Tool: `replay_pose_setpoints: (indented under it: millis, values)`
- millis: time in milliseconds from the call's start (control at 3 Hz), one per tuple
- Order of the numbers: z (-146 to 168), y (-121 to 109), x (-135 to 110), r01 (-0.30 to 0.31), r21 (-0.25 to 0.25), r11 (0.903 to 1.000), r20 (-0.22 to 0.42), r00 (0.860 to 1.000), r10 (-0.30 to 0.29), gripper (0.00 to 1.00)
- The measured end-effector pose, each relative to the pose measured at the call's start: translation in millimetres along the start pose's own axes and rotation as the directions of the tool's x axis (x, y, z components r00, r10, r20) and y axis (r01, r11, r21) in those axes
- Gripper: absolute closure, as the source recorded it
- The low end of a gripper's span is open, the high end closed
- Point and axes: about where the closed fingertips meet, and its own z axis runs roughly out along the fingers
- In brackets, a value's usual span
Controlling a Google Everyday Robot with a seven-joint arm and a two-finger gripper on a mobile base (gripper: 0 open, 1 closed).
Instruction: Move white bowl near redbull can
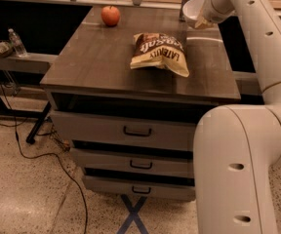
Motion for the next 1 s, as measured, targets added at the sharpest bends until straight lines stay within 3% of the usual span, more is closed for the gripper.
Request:
replay_pose_setpoints:
  millis: [333,1000]
  values:
    - [5.1,-8.7,-10.5,0.046,0.033,0.9984,0.013,0.999,-0.046,1.0]
    - [32.2,-7.6,-10.0,0.098,0.034,0.9947,-0.02,0.995,-0.097,1.0]
